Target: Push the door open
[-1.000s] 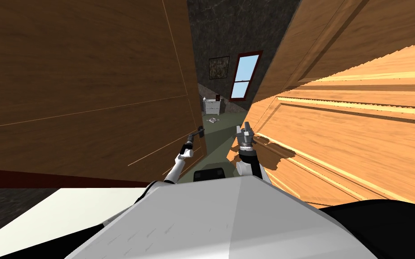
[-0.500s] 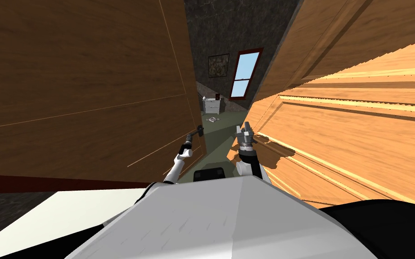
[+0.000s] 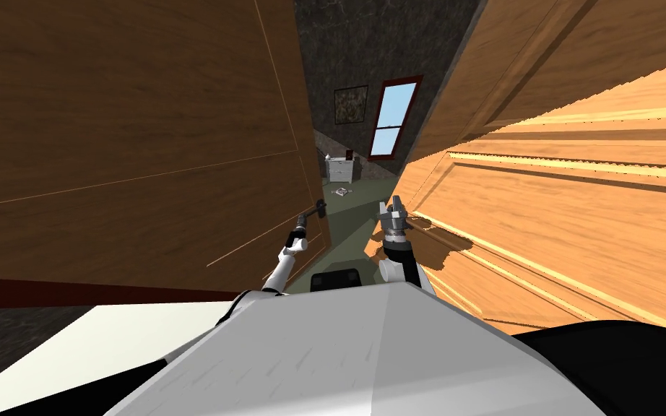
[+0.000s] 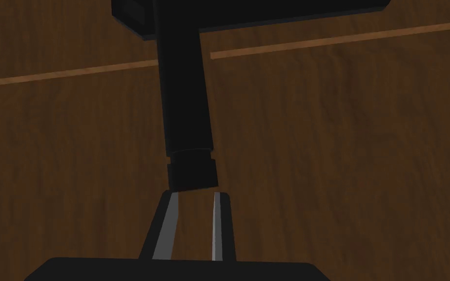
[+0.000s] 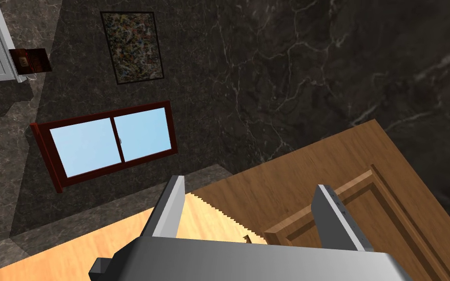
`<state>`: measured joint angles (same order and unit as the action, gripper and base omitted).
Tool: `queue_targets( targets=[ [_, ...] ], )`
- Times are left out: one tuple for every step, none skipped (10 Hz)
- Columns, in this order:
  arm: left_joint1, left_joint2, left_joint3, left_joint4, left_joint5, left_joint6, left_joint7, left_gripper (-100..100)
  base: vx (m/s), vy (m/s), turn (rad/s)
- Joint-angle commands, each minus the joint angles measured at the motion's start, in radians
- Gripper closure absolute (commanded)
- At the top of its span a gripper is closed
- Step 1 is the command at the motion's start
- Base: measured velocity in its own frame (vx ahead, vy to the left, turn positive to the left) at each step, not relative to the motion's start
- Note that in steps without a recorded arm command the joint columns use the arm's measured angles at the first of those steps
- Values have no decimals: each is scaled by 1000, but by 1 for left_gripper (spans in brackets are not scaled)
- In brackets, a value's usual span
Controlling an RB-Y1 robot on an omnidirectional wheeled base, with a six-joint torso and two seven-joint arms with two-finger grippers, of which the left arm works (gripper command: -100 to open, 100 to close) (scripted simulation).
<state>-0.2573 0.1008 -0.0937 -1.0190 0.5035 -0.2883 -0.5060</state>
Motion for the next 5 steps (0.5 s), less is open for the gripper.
queue_targets(
  targets=[
    [7,12,29,24,5,-15,-10,100,-30,37,94],
    [-9,9,42,24,9,-16,-19,-100,-77,44,-24],
    [-16,11,58,34,11,-28,-25,-100,-105,67,-62],
    [-16,11,58,34,11,-28,-25,-100,-81,40,-15],
    [-28,14,83,49,16,-46,-36,-100,-90,23,-22]
  ],
)
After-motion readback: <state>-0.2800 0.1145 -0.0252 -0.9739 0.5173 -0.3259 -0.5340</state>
